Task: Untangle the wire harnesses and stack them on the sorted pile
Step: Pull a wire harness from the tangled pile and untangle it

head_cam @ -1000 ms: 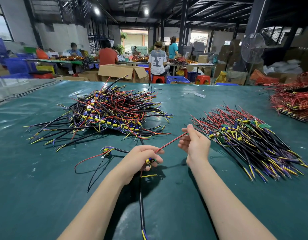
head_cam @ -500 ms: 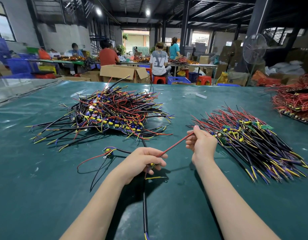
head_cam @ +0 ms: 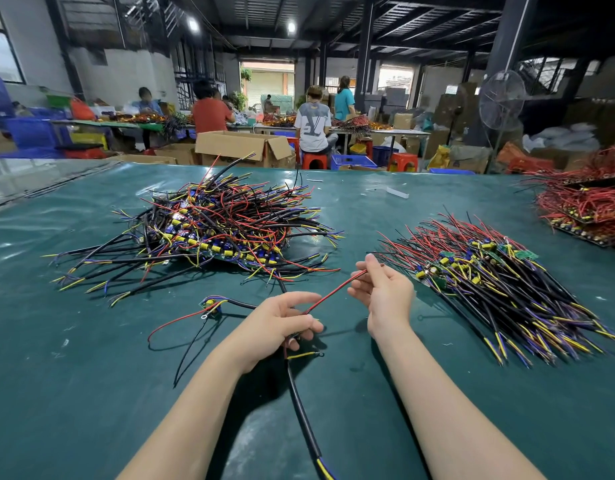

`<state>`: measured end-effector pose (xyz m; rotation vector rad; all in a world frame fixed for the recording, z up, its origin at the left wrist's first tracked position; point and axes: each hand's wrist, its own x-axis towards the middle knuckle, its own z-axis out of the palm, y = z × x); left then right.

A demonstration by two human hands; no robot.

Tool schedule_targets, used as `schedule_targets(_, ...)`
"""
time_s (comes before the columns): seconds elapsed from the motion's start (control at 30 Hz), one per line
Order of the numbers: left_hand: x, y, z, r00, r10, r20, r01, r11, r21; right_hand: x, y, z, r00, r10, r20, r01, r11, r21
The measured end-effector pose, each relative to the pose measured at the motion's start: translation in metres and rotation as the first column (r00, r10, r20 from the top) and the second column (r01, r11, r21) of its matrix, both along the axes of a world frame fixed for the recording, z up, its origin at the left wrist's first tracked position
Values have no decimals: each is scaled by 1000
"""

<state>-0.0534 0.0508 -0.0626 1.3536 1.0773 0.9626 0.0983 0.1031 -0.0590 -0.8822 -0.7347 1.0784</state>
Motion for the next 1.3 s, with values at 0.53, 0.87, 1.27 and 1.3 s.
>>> schedule_targets(0.53, -1, -2, 1, 999, -26, 36, 26, 1000, -5, 9, 5, 1, 998, -58, 7, 58, 993, -104)
schedule_targets(0.87, 3, -4, 3, 993, -114, -17, 114, 993, 17, 17, 6, 5, 963, 59, -264, -135, 950, -281)
schedule_targets(1.27, -2, 0, -1, 997, -34, 71, 33, 999, 16, -9, -1, -1, 971, 105, -213, -126, 988, -90)
schedule_targets(1.3, -3, 0, -1, 996, -31, 80, 30, 999, 13, -9, -2, -1, 970, 122, -212, -139, 988, -66)
